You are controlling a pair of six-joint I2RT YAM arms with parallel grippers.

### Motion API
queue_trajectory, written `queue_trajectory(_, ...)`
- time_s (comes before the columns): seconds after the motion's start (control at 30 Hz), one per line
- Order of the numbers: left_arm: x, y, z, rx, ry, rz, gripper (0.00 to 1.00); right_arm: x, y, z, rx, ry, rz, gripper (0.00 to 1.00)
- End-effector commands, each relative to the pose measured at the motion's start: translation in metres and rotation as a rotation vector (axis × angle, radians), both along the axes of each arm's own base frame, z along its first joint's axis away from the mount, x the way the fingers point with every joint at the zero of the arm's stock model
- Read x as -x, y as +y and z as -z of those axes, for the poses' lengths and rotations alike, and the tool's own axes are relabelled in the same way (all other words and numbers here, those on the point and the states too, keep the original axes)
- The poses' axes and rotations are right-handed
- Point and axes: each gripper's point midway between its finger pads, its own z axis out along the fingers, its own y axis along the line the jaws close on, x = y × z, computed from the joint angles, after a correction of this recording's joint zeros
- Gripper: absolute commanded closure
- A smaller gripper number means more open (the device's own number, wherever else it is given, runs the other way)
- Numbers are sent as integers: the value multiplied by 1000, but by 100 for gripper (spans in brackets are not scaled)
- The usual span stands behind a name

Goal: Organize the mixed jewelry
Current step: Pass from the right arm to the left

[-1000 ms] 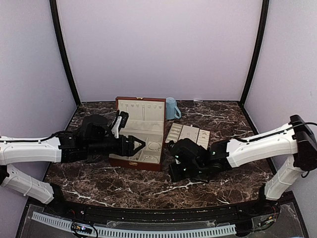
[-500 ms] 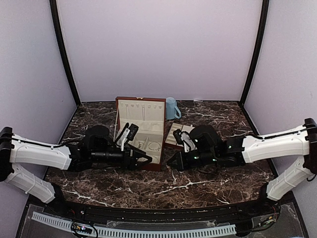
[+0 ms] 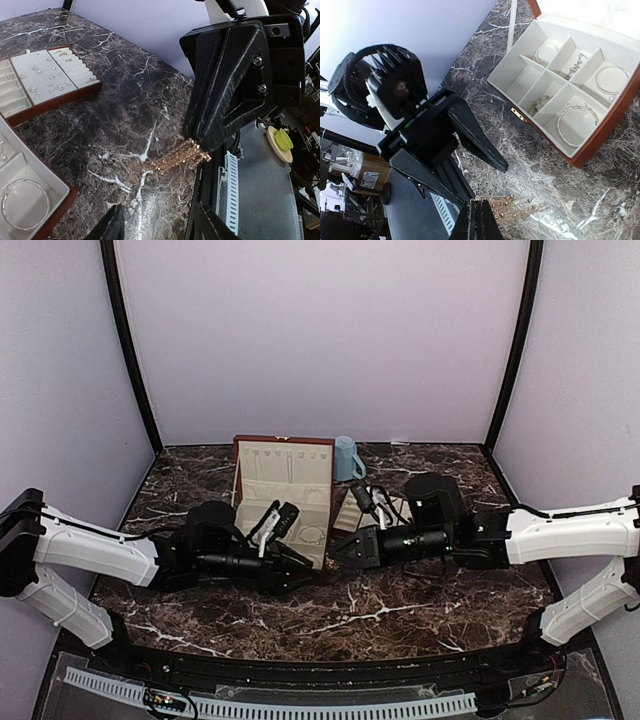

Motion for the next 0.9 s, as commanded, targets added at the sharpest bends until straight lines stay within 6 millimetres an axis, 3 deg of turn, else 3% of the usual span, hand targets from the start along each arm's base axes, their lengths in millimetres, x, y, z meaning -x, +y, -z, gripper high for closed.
queue_trajectory(0.0, 0, -13, -19, 59, -44, 10, 53, 4, 2, -22, -88, -19, -31, 100)
queue_trajectory(0.3, 2, -21, -27, 119, -35, 9, 65, 6, 3, -36, -130, -21, -39, 100)
queue_trajectory(0.87, 8, -30, -33, 153, -27, 39, 80, 7, 3, -37, -144, -11, -41, 100)
